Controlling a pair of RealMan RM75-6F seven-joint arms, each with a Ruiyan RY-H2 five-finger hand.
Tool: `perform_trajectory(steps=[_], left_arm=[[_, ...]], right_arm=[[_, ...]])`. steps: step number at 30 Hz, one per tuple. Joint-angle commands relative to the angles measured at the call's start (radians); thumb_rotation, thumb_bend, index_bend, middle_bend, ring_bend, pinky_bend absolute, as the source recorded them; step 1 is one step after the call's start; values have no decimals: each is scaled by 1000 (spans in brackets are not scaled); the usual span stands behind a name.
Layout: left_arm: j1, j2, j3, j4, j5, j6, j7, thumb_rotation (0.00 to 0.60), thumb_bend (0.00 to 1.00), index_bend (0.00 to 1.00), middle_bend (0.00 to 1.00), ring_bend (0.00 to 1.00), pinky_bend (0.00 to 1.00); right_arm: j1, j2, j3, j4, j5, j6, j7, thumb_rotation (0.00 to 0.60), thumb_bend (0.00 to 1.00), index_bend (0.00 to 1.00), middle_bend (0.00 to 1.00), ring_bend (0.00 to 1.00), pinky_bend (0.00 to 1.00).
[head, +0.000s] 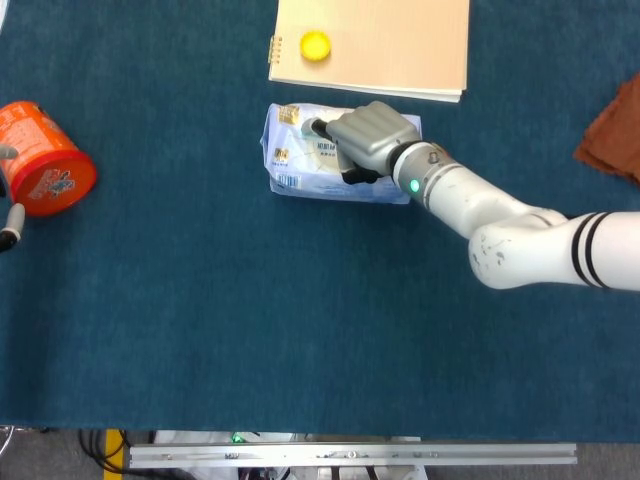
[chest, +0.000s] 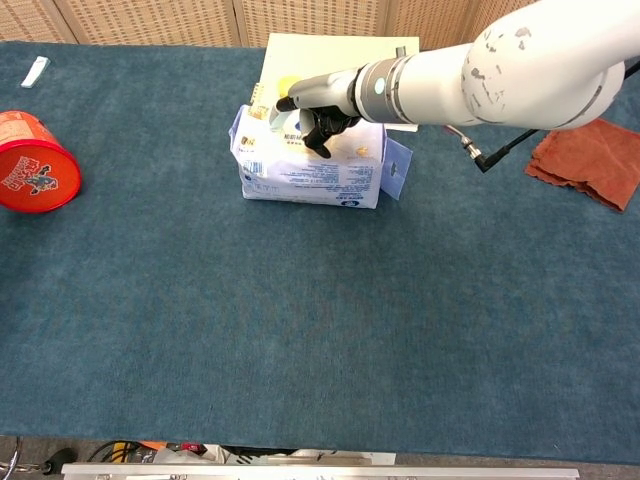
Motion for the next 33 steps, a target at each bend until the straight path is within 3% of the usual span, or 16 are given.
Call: perform_trajectory(steps=[1, 13, 24, 33], left_arm=[[0, 0, 0, -1, 2, 0, -1, 600, 361, 249, 501, 529, 654], [3, 1, -1, -1, 5, 1, -4, 600, 362, 249, 501, 529, 654], [9, 1, 2, 0, 5, 3, -2, 600, 362, 249, 501, 529, 654], [9, 1, 0, 2, 8, 2, -7, 600, 362, 249, 501, 529, 654]], right_arm=[[4, -6, -4, 8, 5, -5, 2, 503, 1000, 124, 1000, 1000, 1000], [6, 29, -2, -42, -13, 12, 11, 505, 1000, 124, 1000, 1000, 1000], [29, 22, -40, -50, 15, 6, -6, 505, 1000, 124, 1000, 1000, 1000], [19, 60, -23, -98, -4, 32, 12, 505, 1000, 124, 1000, 1000, 1000]])
